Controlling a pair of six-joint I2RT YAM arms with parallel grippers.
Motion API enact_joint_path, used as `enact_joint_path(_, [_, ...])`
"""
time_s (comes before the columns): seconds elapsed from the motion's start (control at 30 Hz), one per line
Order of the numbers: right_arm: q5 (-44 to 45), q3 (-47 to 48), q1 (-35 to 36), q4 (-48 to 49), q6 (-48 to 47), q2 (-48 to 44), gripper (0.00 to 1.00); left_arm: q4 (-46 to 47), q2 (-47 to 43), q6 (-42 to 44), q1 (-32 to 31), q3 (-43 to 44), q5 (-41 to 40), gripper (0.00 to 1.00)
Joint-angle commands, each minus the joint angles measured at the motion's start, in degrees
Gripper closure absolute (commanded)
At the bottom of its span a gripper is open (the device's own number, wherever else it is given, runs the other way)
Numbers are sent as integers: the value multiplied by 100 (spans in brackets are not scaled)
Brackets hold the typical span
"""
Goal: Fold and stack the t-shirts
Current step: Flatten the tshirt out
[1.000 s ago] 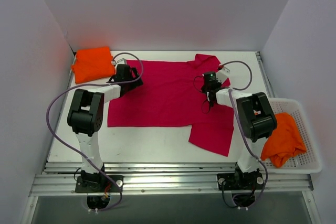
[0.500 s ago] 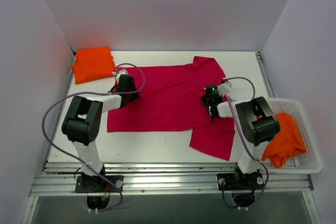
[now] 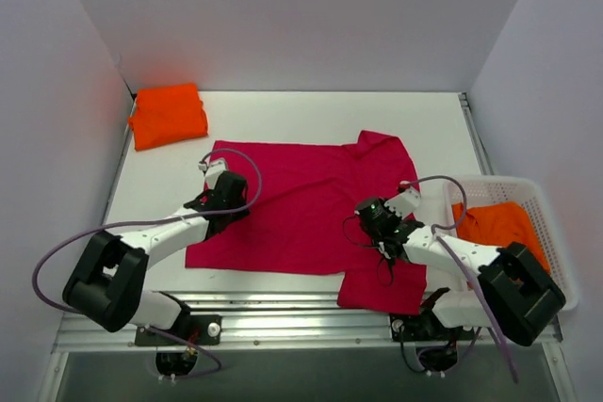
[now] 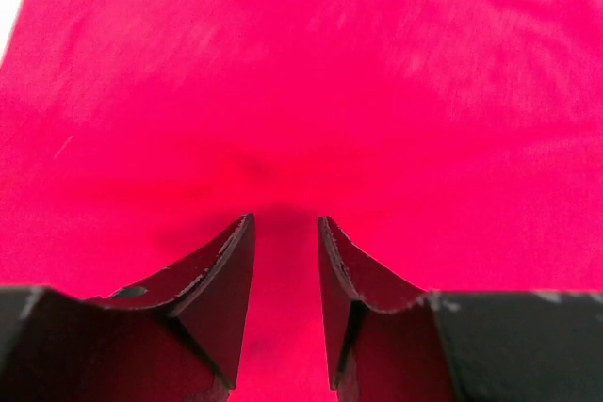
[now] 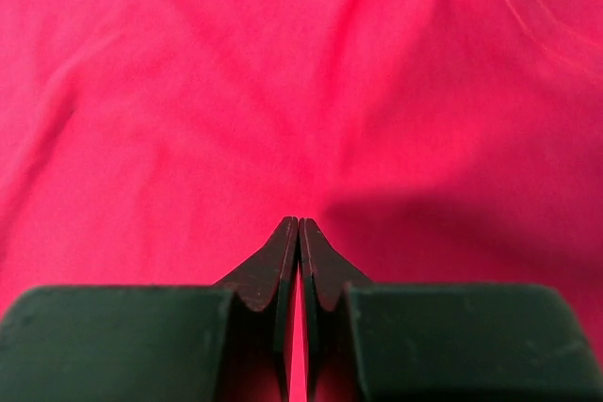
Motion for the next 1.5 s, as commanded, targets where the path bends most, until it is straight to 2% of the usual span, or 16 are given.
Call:
enact_joint_path(0.0, [932,-140,426,-1369,734,-1007,100,-669,-957,-428,-218,-188,-624,58])
enact_joint_path(0.1, [1134,-141,602,-1739,867,-1623,100,-1311,-1827,-639,-429,-206,-836,47])
enact_joint_path(0.13, [1152,-97,646,-1905,858,-1824,95,-1599,-2290,-735,-560,-180,-993,25])
enact_joint_path(0.17, [1222,-44,681,-1941,806,-1922,86,-1707,-2521,-762,-623,-153,-1082,15])
enact_joint_path(0.23, [1354,237,751,-2064,622,-2150,59,-1874,-2952,-736,-711,-83,-1240,2])
enact_joint_path(0.27, [1441,351,786,-2056,525,-2195,34,-1962,-3302,-710,-746,-39,-1275,6])
enact_joint_path(0.33, [1661,710,813,-1803,61,-2170,12,-1963,-3620,-500,-746,110,-1328,6])
enact_joint_path(0.47, [1951,1501,761,-976,-1097,-1459,2,-1587,-3570,-43,-746,304,-1381,6])
enact_joint_path(0.6, [1882,2731,445,-588,-1803,-125,2,-673,-3061,634,-668,409,-1443,6])
enact_joint_path(0.67, [1426,3476,41,-597,-1945,763,3,-216,-2595,959,-562,611,-1295,6])
enact_joint_path(0.73, [1032,3901,-284,-544,-2139,1622,8,22,-2052,1135,-194,987,-1005,6])
enact_joint_path(0.83, [915,4665,-452,-649,-2253,2590,12,216,-1384,1206,465,1375,-205,6])
enact_joint_path(0.93, [740,5290,-698,-772,-2288,3329,13,506,-838,1268,992,1709,366,6])
enact_joint_path(1.2, [370,6451,-1085,-1159,-2482,4562,20,998,402,1233,1706,2334,1343,6])
enact_joint_path(1.37, [361,6373,-1155,-1089,-2473,4686,24,1166,641,1198,1855,2369,1536,6])
enact_joint_path(1.47, [300,6320,-1217,-1089,-2403,4827,34,1236,755,1180,1882,2352,1580,6])
